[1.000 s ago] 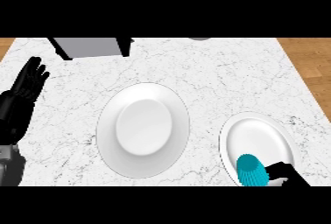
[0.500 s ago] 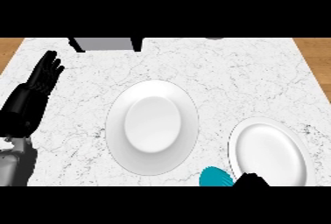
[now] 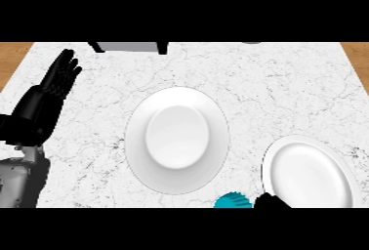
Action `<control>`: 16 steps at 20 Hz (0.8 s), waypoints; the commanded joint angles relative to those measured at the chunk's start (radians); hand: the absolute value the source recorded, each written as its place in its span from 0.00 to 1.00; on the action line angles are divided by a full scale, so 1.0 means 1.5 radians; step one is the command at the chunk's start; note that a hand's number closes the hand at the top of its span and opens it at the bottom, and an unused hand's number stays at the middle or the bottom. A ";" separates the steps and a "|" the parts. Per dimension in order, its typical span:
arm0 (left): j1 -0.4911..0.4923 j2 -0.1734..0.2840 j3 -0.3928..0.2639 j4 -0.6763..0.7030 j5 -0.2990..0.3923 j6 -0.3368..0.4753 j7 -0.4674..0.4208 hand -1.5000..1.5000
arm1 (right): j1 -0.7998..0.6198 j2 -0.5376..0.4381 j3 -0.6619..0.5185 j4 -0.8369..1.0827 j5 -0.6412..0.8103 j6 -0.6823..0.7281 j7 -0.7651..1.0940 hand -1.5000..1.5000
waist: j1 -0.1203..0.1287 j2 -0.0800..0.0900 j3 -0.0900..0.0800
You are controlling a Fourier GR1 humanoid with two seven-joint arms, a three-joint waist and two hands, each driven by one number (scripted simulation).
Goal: Pick the cupcake from the plate and place it in the plate
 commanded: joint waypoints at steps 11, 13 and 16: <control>-0.036 -0.001 -0.002 0.026 -0.002 -0.008 -0.005 0.50 | -0.272 0.103 -0.176 0.288 -0.147 -0.070 0.167 1.00 | 0.020 0.007 0.004; -0.025 -0.012 -0.023 0.004 -0.005 -0.008 0.007 0.50 | -0.308 0.103 -0.193 0.336 -0.178 -0.074 0.184 0.00 | 0.031 0.003 0.004; -0.032 -0.020 -0.024 0.016 -0.006 -0.007 -0.004 0.50 | -0.386 0.103 -0.233 0.395 -0.244 -0.115 0.156 0.00 | 0.045 0.009 0.005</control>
